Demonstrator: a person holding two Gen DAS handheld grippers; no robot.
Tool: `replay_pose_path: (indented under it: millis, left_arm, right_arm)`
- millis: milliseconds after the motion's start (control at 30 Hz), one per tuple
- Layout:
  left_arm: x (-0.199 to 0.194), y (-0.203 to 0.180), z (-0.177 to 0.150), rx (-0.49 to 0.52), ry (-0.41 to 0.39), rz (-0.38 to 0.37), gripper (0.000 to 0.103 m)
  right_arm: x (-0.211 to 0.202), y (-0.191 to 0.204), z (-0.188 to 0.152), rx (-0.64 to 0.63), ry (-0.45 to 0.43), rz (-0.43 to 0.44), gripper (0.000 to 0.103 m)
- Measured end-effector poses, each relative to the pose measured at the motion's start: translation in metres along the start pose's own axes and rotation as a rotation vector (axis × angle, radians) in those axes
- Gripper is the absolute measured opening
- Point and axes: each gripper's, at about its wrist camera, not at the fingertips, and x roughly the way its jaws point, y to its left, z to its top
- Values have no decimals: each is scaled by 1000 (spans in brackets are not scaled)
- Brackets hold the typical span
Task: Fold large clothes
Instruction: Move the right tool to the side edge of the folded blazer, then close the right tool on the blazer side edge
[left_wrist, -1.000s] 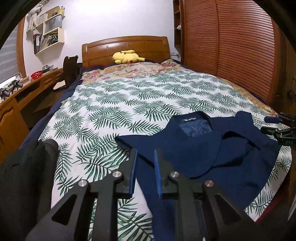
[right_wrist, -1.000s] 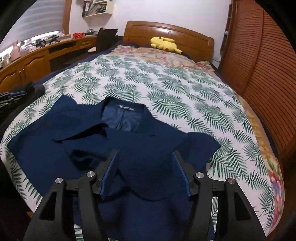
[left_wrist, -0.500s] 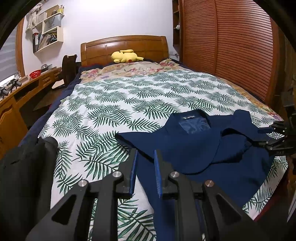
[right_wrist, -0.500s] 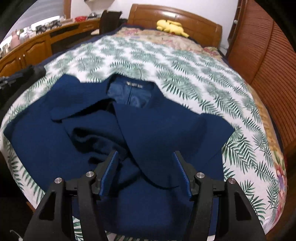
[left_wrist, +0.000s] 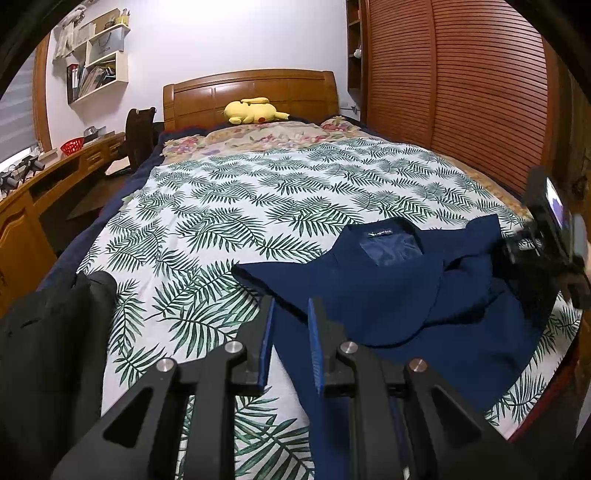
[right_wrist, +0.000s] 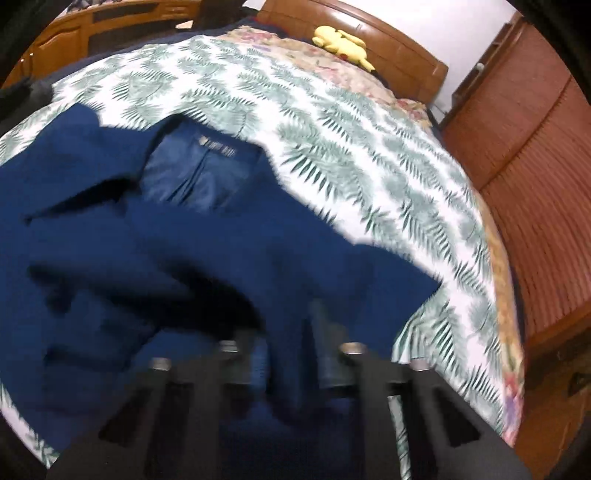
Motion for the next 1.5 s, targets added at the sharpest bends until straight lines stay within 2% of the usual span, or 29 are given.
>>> replay_pose_path:
  millis: [200, 300, 400, 433, 467, 500, 533, 567, 833, 967, 1233, 1500]
  left_arm:
    - [-1, 4, -1, -4, 4, 5, 15]
    - [-2, 7, -1, -7, 2, 7, 15]
    - [-1, 8, -2, -9, 2, 7, 15]
    - [-1, 9, -2, -9, 2, 8, 15]
    - [-2, 9, -2, -9, 2, 6, 15]
    - [-2, 9, -2, -10, 2, 6, 15]
    - [-2, 10, -3, -12, 1, 6, 15]
    - [-3, 10, -3, -13, 0, 7, 15]
    - [-6, 18, -3, -29, -11, 11, 15]
    - [-9, 19, -3, -36, -17, 15, 15]
    - [-10, 29, -5, -53, -17, 37, 15]
    - [-10, 37, -5, -71, -19, 47, 15]
  right_arm:
    - [5, -15, 61, 12, -69, -51, 8]
    - [4, -8, 85, -13, -106, -63, 8]
    - [7, 5, 102, -27, -97, -62, 10]
    - [8, 9, 105, -24, -96, -59, 17]
    - [7, 11, 108, -19, -95, -54, 31]
    - [8, 12, 110, -13, -95, -39, 39]
    - [8, 14, 111, -6, -92, -14, 54]
    - [7, 14, 111, 1, -95, 15, 59]
    - [-15, 36, 107, 21, -118, 117, 60]
    - [-29, 67, 99, -24, -144, 195, 60]
    - [-34, 132, 80, -91, -133, 353, 60]
    - [-28, 182, 66, -169, -83, 432, 60]
